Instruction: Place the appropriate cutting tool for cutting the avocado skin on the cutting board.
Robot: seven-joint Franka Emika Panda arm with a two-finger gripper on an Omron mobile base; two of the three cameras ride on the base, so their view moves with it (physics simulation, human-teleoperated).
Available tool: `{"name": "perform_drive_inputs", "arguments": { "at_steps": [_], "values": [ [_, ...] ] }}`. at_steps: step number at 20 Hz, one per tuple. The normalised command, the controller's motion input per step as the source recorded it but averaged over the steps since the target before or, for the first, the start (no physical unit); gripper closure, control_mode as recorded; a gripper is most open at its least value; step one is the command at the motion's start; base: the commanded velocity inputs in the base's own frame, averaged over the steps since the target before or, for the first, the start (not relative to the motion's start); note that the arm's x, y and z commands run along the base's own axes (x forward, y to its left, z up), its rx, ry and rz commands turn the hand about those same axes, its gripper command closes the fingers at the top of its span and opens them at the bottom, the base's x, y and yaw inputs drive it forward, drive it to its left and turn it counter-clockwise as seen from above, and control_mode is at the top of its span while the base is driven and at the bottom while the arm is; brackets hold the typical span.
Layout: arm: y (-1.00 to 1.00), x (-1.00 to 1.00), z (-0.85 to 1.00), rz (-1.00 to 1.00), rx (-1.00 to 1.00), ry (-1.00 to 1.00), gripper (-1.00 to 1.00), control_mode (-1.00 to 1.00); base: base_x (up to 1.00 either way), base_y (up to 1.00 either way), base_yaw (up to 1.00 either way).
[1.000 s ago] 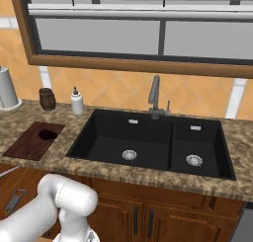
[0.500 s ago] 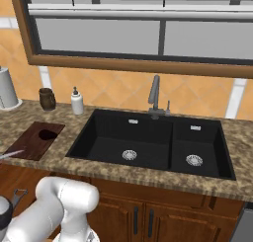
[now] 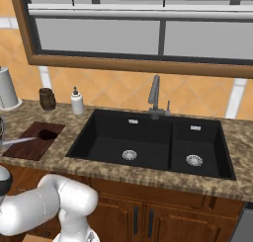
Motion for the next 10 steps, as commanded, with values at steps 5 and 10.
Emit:
{"name": "perform_drive_inputs", "arguments": {
  "at_steps": [5,10],
  "values": [
    [0.00,0.84,-0.15,-0.12,0.00,0.00,1.00,-1.00,0.00,0.00,0.00],
    [0.00,0.54,-0.42,-0.10,0.00,0.00,1.00,-1.00,0.00,0.00,0.00]
  ]
}}
